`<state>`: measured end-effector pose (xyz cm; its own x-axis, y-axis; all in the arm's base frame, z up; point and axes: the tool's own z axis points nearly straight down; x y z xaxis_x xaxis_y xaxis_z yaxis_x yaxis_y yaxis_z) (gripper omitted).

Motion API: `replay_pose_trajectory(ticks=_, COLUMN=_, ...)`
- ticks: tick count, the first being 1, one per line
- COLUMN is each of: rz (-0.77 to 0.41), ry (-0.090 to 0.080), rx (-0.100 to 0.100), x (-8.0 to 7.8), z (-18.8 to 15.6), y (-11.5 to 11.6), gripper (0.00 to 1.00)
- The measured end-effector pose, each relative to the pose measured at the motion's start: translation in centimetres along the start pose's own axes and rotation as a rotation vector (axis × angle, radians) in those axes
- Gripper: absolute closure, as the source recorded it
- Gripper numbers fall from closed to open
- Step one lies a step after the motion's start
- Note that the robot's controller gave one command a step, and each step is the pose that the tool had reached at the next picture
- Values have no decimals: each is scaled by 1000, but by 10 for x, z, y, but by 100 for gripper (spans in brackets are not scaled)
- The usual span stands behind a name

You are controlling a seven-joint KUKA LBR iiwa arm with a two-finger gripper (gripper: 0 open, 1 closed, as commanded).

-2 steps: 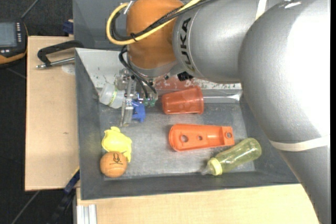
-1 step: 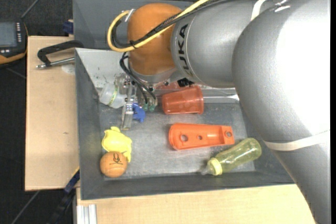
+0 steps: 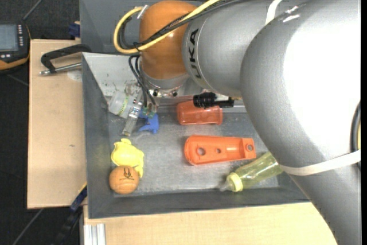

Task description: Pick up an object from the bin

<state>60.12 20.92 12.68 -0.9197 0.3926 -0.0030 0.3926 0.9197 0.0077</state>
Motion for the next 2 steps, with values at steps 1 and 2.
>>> replay_pose_trajectory(ticks=1, rz=-95, ry=6, rx=5, x=21, z=59, y=17, gripper=0)
replay_pose_trajectory(ticks=2, rz=156, ry=-2, rx=-3, x=5, z=56, y=13, gripper=100)
